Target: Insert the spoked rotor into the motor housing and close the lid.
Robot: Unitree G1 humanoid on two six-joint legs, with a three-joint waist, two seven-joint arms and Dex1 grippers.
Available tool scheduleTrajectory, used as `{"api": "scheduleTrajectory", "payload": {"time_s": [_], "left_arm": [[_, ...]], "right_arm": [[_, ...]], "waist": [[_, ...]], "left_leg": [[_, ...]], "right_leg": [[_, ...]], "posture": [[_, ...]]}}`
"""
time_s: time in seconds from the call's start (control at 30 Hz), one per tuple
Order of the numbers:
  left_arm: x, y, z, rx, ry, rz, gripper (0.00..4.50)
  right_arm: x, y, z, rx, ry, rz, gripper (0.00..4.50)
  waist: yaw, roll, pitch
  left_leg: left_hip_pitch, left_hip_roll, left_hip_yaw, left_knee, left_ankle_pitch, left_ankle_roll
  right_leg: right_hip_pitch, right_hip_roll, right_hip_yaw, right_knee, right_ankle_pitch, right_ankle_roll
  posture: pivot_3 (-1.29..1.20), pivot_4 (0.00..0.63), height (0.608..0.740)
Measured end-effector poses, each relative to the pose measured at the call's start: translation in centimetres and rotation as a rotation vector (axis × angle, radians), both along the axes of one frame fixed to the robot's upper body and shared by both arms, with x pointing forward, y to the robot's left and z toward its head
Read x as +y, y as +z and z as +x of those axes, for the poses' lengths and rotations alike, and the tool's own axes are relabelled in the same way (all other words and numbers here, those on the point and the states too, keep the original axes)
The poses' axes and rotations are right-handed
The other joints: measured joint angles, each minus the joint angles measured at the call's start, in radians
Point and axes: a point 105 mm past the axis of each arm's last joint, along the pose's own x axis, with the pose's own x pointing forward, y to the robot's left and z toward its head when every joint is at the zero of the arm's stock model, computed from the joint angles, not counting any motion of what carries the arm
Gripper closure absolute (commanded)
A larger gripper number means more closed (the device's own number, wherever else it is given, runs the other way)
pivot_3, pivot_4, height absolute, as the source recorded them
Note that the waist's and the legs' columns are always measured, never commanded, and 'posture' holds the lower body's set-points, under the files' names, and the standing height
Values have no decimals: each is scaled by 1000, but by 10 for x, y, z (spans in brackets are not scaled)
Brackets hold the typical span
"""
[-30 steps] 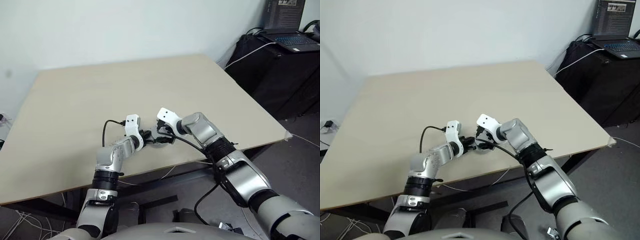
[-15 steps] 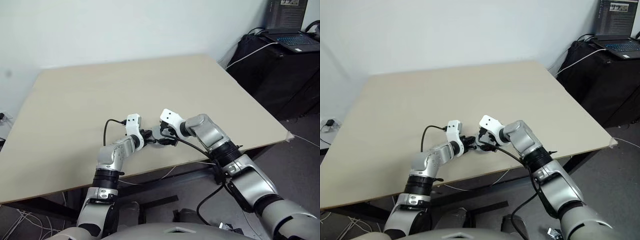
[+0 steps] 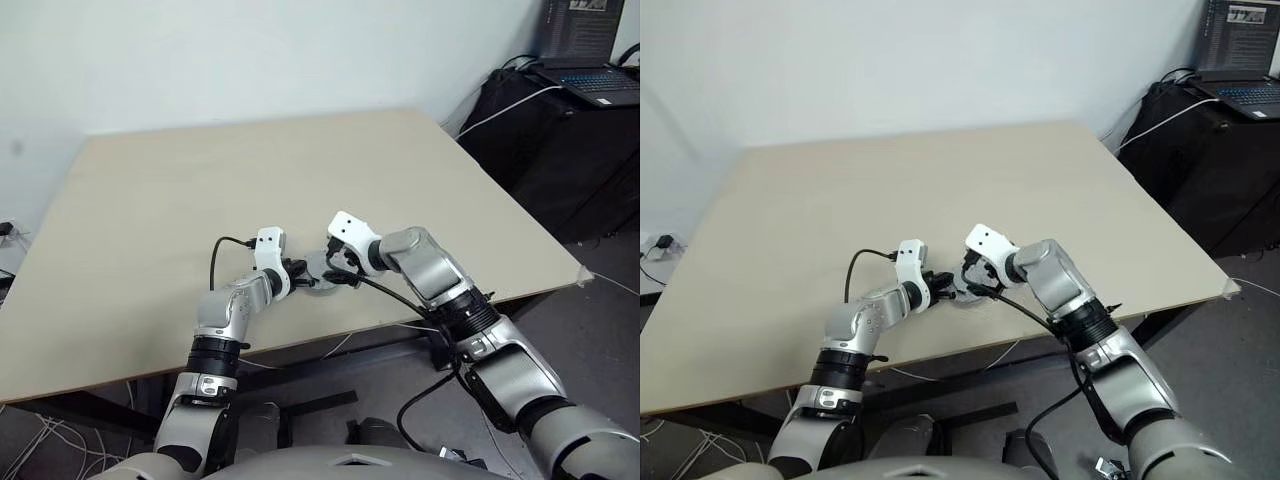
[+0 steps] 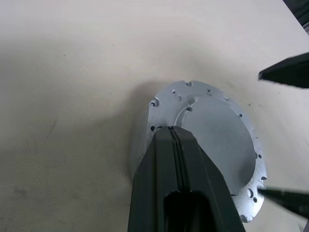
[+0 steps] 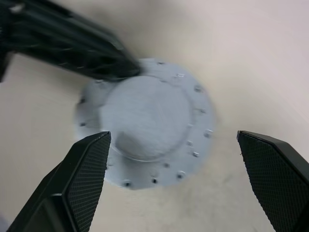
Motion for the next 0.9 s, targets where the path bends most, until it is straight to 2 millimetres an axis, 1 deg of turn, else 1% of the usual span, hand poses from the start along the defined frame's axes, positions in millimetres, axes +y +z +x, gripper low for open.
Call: {"api": "scheduleTrajectory", "payload": {"time_s": [0.23, 0.43, 0.57, 0.63, 0.7, 0.83, 0.9], "left_arm": [[0, 0, 0, -2, -4, -2, 4500], [-1, 0, 0, -3, -7, -1, 4500], [-1, 0, 0, -4, -8, 2, 4500], [-1, 0, 0, -4, -8, 2, 4500], [-1, 0, 0, -4, -9, 3, 4500], [-1, 0, 0, -5, -11, 5, 4500], [-1, 0, -1, -5, -14, 5, 4500]], "right_arm": [[-7, 6, 3, -32, -261, 69, 30], [-22, 2, 9, -53, -542, 155, 30], [-25, -6, 6, -43, -685, 212, 30], [-26, -10, 4, -33, -738, 235, 30], [-25, -11, 4, -32, -789, 296, 30], [-25, -1, 6, -58, -886, 490, 30], [-30, 3, 7, -73, -913, 547, 30]], "waist": [[2, 0, 0], [2, 0, 0], [2, 0, 0], [2, 0, 0], [2, 0, 0], [2, 0, 0], [2, 0, 0]], "left_leg": [[-1, 0, 0, 0, 1, -1], [-1, -1, 0, 0, 2, -3], [-1, -1, 0, 0, 3, -3], [-1, -1, 0, 0, 3, -2], [-1, -1, 0, 0, 3, -1], [-1, -1, 0, 0, 2, 0], [-1, -2, 0, 0, 3, 2]], "right_leg": [[-1, 0, 0, 0, 0, 0], [-1, 1, 0, 0, 0, 1], [-1, 3, -2, 0, 1, 2], [-1, 4, -2, 0, 4, 8], [-1, 6, -2, 0, 4, 8], [0, 8, -2, 0, 4, 9], [0, 8, -2, 0, 5, 10]], "posture": [[0, 0, 740], [0, 0, 740], [0, 0, 740], [0, 0, 740], [0, 0, 740], [0, 0, 740], [0, 0, 740]]}}
